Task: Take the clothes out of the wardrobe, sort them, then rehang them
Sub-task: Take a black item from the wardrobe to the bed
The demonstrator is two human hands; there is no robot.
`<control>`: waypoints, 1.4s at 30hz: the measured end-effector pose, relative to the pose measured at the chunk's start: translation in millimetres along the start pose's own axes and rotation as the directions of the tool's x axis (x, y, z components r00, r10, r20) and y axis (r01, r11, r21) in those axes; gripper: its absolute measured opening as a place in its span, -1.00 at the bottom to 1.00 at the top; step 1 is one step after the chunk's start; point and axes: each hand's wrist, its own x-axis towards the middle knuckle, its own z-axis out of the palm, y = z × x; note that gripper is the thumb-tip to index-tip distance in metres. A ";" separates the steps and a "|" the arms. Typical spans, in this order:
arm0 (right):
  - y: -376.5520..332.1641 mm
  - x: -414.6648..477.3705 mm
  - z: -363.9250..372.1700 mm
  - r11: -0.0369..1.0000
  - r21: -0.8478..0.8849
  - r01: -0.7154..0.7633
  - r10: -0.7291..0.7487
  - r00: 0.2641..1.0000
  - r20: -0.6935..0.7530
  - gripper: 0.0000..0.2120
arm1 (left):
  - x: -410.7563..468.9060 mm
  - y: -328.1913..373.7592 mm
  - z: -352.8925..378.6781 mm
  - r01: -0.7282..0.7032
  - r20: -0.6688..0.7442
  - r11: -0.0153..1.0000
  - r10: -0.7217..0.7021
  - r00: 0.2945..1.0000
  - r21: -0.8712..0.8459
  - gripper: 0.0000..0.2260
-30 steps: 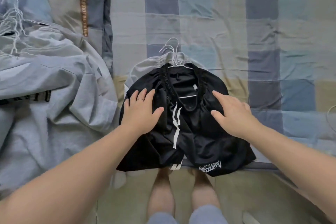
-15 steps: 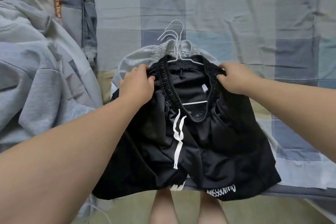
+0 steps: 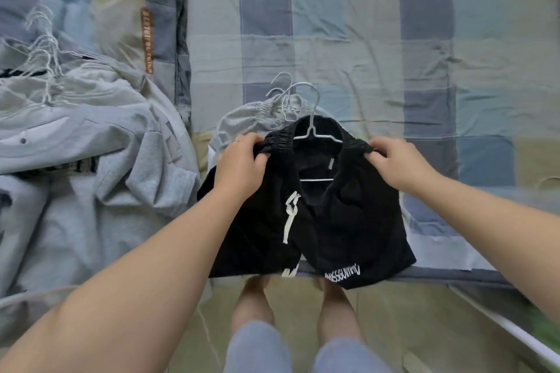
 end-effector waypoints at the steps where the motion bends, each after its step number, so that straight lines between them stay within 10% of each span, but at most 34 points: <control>1: -3.8 -21.3 -4.3 1.000 0.026 -0.015 0.015 1.000 -0.012 -0.88 | -13.1 8.5 -7.3 -0.021 0.005 1.000 0.021 1.000 -0.007 -0.84; 18: -78.9 -338.1 -32.3 0.843 0.537 -0.041 0.363 0.779 -0.511 -0.76 | -168.9 105.0 -137.0 -0.471 0.166 0.871 0.490 0.856 -0.143 -0.87; 30: -67.3 -557.6 -20.3 0.728 0.674 0.121 0.616 0.315 -0.722 -0.85 | -292.0 249.0 -117.7 -0.817 0.358 0.536 0.821 0.445 -0.211 -0.80; 36: -46.7 -703.0 8.8 0.788 0.615 -0.036 0.591 0.326 -0.738 -0.80 | -432.1 305.8 -76.1 -0.811 0.385 0.406 0.889 0.246 -0.421 -0.81; 42: -37.4 -868.8 50.3 0.754 0.647 -0.111 0.657 0.139 -0.741 -0.80 | -599.4 336.4 -32.0 -0.807 0.418 0.225 0.908 -0.030 -0.546 -0.82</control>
